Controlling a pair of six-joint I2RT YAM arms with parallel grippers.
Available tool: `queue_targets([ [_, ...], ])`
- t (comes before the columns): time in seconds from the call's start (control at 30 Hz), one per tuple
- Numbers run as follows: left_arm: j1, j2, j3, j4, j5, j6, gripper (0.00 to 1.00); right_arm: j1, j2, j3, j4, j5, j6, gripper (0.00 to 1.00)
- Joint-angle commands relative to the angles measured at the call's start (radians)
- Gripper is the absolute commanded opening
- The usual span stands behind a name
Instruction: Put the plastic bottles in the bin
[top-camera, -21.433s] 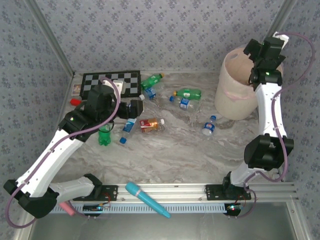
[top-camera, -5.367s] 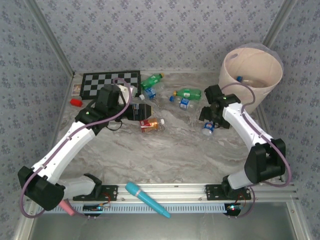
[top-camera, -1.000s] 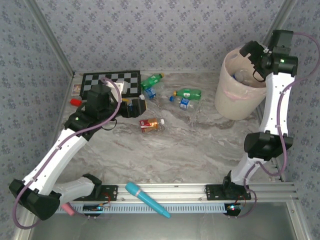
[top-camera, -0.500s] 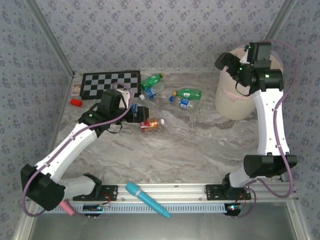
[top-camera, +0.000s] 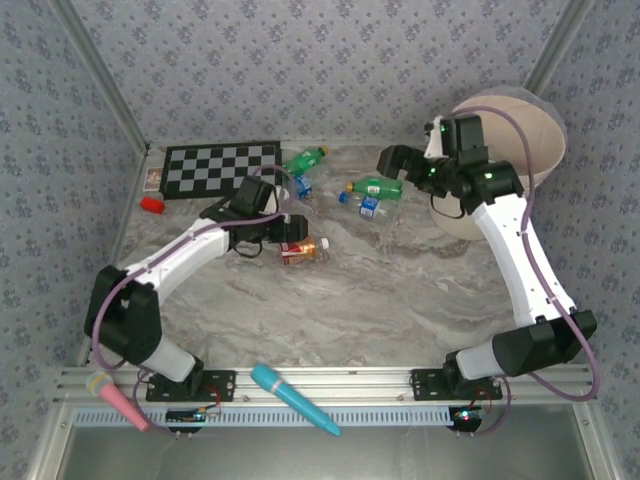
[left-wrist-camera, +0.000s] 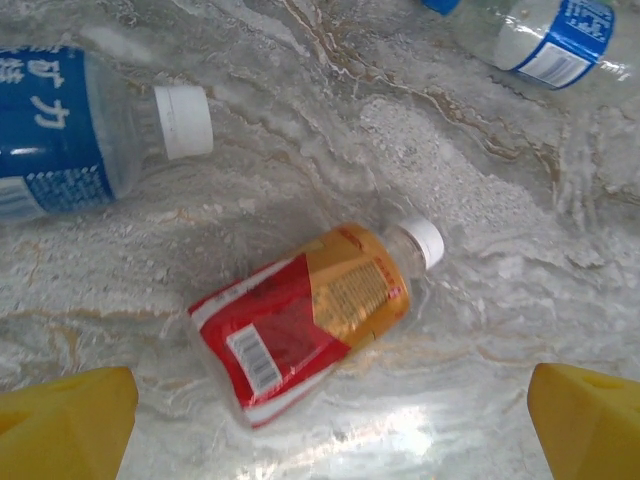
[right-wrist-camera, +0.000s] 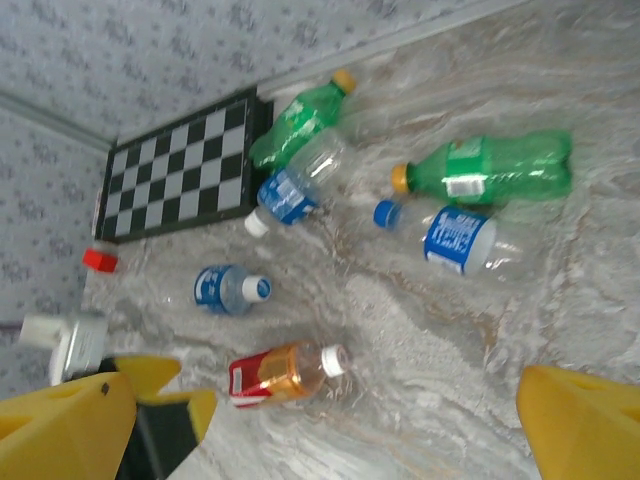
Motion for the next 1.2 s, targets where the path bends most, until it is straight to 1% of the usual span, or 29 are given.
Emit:
queue_targets([
  [0.0,0.007,0.059,0.057,0.023,-0.022,0.027,1.00,0.029,-0.038,-0.055,0.065,-0.007,-0.009,1.00],
  [0.1,0.009,0.114,0.063,0.060,-0.006,0.031,1.00,0.052,-0.048,-0.083,0.084,0.001,0.008,1.00],
  [0.17,0.015,0.156,0.086,0.056,0.005,0.036,1.00,0.068,-0.054,-0.092,0.094,0.013,0.012,1.00],
  [0.37,0.031,0.261,0.161,-0.002,0.120,0.095,1.00,0.089,-0.064,-0.124,0.104,0.032,0.026,1.00],
  [0.47,0.031,0.281,0.169,-0.024,0.162,0.095,1.00,0.093,-0.076,-0.146,0.110,0.040,0.029,1.00],
  [0.6,0.020,0.265,0.128,-0.016,0.229,0.092,1.00,0.091,-0.093,-0.170,0.131,0.051,0.032,1.00],
  [0.73,-0.005,0.249,0.097,-0.028,0.220,0.088,0.96,0.090,-0.085,-0.175,0.148,0.051,0.041,1.00],
  [0.83,-0.030,0.233,0.073,-0.028,0.193,0.083,0.94,0.092,-0.073,-0.175,0.157,0.046,0.052,1.00],
  [0.97,-0.082,0.227,0.066,-0.058,0.097,0.092,0.91,0.091,-0.062,-0.174,0.163,0.042,0.064,1.00],
  [1.07,-0.122,0.221,0.059,-0.071,0.023,0.105,0.91,0.092,-0.056,-0.173,0.162,0.039,0.069,1.00],
  [1.13,-0.135,0.224,0.056,-0.076,-0.010,0.112,0.89,0.093,-0.055,-0.176,0.164,0.036,0.073,1.00],
  [1.17,-0.139,0.227,0.054,-0.078,-0.016,0.116,0.87,0.093,-0.055,-0.177,0.165,0.037,0.076,1.00],
])
